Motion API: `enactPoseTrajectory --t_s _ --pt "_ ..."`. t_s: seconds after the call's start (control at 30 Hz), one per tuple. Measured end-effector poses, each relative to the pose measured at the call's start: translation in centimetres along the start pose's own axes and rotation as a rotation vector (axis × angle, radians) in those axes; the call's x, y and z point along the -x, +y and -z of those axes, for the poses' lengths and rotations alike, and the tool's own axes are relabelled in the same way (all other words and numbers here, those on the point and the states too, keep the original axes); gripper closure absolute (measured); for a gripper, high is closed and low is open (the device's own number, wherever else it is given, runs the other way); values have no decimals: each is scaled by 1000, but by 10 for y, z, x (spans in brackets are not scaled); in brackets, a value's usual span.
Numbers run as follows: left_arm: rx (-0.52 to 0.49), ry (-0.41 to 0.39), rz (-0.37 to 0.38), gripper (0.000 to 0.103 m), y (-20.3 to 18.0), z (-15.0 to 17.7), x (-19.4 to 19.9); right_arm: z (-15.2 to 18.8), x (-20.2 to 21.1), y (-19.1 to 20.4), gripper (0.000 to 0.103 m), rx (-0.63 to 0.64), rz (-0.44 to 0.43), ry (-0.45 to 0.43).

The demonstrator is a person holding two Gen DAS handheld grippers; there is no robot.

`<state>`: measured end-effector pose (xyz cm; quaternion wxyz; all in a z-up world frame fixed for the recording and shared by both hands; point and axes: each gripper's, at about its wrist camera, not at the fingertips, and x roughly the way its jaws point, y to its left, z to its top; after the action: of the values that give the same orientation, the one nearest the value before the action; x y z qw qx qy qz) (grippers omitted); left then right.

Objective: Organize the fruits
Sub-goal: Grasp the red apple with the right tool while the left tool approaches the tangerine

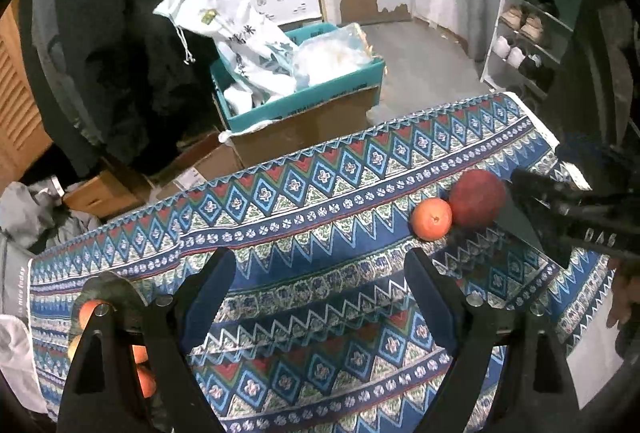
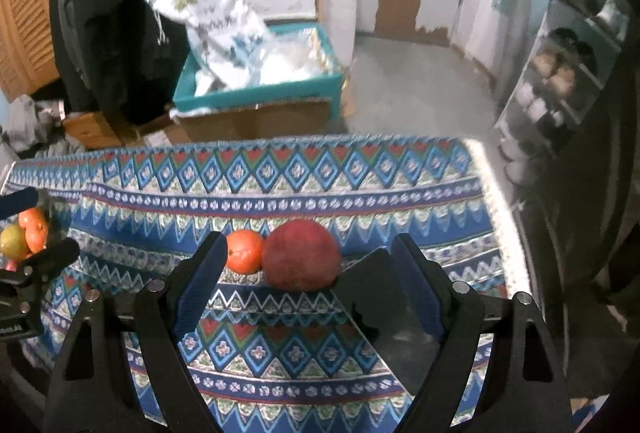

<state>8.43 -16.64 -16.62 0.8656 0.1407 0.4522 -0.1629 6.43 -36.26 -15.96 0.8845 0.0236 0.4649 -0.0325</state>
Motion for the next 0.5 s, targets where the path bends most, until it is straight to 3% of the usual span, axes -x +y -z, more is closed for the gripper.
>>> enactPoseTrajectory --t_s 0.23,0.5 --pt "10 14 38 16 -2 -6 -34 12 -44 4 20 36 -5 112" --pt "-7 50 70 16 -11 -5 -66 16 -75 -1 20 44 -25 170"
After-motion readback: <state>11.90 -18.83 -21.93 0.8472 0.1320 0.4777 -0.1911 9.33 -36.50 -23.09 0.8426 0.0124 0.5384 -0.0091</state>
